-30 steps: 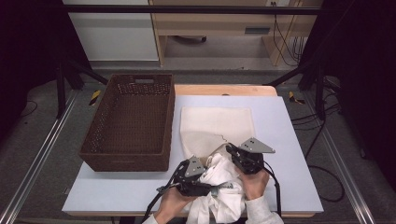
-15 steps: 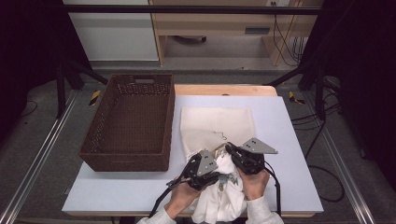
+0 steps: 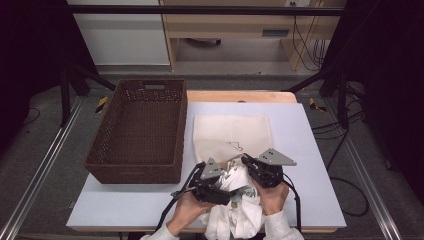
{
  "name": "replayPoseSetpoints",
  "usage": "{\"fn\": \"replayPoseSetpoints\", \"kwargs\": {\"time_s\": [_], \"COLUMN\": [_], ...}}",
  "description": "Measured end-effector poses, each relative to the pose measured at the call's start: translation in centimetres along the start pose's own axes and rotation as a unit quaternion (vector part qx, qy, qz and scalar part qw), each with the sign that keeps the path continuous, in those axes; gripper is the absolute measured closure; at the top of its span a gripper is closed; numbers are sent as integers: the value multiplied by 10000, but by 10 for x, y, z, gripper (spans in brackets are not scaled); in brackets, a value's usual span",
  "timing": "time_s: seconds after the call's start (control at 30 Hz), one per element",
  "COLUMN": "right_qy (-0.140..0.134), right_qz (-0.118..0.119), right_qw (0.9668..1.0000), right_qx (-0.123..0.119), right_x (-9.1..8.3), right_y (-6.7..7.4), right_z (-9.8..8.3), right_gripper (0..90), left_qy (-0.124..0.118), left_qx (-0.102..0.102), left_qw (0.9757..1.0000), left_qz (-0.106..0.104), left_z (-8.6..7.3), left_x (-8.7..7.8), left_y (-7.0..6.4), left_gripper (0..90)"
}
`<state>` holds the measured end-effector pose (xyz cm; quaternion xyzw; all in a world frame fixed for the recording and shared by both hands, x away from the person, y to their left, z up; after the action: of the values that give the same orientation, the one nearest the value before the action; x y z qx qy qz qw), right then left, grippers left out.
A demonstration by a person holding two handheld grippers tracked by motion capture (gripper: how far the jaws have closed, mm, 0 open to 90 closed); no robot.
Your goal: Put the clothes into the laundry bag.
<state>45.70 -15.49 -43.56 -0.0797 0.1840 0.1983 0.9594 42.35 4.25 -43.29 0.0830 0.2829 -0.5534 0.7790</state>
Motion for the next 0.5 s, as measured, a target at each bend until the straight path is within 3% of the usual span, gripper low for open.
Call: {"fn": "replayPoseSetpoints", "kwargs": {"time_s": [0.07,0.13,0.27,0.4,0.5], "right_qy": [24,41,67,88,79], "right_qz": [-5,-21,-7,-5,-6], "right_qw": [10000,10000,10000,10000,10000], "right_qx": [-1,6,32,20,47], "right_x": [0,0,1,3,3], "right_y": [0,0,1,2,1], "right_z": [0,-1,-2,-2,-3], "right_gripper": [861,861,861,861,862], "left_qy": [-13,-74,-101,-189,-325], "left_qx": [80,20,-641,-196,96], "left_qw": [10000,10000,9974,9996,9991], "left_qz": [27,15,-316,103,263], "left_z": [-6,-16,-34,-29,-18], "left_x": [-12,-18,-8,-4,-6], "left_y": [-4,-4,5,0,-8], "left_gripper": [159,165,338,643,706]}}
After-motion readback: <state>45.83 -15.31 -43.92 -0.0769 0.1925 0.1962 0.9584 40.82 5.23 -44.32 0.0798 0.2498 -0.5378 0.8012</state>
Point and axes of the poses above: each handheld gripper's, and its own axes: x roughly forward along the jaws, z roughly out of its top, y roughly to its left, the point moved 2 cm from there along x, roughly forward along the jaws, and after that the axes turned 12 degrees about -z, right-handed, at the moved point
